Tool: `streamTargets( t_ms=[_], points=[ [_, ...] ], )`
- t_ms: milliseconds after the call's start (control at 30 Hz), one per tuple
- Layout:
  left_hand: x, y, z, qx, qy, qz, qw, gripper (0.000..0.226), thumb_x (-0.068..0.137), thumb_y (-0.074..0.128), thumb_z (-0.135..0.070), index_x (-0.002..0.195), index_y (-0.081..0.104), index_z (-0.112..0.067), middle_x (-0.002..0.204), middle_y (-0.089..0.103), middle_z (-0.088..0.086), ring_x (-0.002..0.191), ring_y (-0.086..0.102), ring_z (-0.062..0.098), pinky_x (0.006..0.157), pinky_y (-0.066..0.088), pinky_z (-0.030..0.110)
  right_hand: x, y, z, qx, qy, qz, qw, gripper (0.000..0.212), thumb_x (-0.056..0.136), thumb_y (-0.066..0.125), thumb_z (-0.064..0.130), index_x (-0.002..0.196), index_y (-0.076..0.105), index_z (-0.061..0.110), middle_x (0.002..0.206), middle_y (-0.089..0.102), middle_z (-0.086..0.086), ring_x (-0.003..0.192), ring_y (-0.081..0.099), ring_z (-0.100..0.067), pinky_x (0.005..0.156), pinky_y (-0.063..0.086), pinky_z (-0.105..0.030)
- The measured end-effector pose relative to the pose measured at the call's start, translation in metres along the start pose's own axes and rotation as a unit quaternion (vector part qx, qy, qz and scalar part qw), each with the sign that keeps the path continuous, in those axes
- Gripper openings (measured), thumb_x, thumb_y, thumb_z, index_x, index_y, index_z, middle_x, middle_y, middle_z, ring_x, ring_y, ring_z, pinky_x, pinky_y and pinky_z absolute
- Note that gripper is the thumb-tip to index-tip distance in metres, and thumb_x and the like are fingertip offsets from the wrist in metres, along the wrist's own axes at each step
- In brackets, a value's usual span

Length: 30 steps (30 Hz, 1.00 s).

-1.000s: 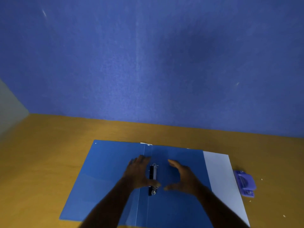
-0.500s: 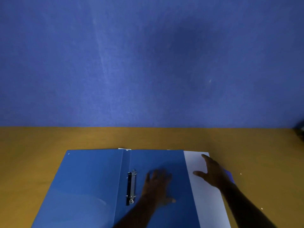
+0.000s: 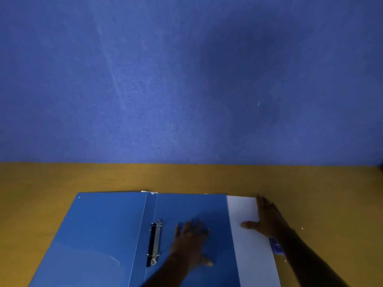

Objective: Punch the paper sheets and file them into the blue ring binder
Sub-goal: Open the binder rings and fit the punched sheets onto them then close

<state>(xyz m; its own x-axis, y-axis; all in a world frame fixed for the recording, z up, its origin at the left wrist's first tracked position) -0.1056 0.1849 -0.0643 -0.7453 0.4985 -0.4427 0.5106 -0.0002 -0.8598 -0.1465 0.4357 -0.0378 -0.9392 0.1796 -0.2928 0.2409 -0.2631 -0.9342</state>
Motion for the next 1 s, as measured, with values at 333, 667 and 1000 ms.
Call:
streamTargets(
  t_ms=[333, 667, 1000],
  points=[
    [-0.003, 0.001, 0.000, 0.002, -0.006, -0.006, 1.000, 0.092, 0.077, 0.063, -0.063, 0.152, 0.019, -0.034, 0.164, 0.003, -0.006, 0.151, 0.002, 0.027, 0.119, -0.001, 0.057, -0.007, -0.012, 0.000, 0.085, -0.006, -0.002, 0.996, 0.117, 0.054, 0.079, 0.065, 0.146, 0.027, 0.016, 0.148, 0.043, -0.007, 0.132, 0.044, -0.026, 0.111, 0.038, -0.041],
    [-0.005, 0.004, -0.001, 0.022, -0.009, 0.006, 1.000, 0.091, 0.080, 0.057, -0.066, 0.153, 0.012, -0.035, 0.165, -0.003, -0.006, 0.151, -0.003, 0.028, 0.119, -0.003, 0.059, -0.055, -0.014, 0.000, 0.298, 0.096, -0.088, 0.946, 0.089, 0.065, 0.087, 0.036, 0.139, 0.042, 0.012, 0.139, 0.054, -0.007, 0.126, 0.053, -0.030, 0.102, 0.047, -0.043],
    [-0.012, 0.016, -0.001, 0.047, -0.002, 0.001, 0.999, 0.083, 0.088, 0.046, -0.065, 0.154, 0.004, -0.034, 0.164, -0.012, 0.000, 0.150, -0.014, 0.029, 0.118, -0.003, 0.060, -0.099, -0.010, -0.014, 0.293, 0.144, -0.106, 0.939, 0.038, 0.069, 0.080, 0.005, 0.093, 0.055, 0.021, 0.089, 0.062, -0.001, 0.082, 0.060, -0.017, 0.081, 0.058, -0.036]
  ],
)
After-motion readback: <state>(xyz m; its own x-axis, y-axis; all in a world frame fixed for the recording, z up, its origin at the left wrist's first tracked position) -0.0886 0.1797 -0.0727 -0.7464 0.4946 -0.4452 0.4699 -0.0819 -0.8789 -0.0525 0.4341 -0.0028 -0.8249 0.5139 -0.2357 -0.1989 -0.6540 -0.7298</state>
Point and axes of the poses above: each hand's wrist, its own x-axis towards the middle knuckle, its own y-axis out of the palm, z = x × y, the point moved 10 cm from there along x, towards the middle knuckle
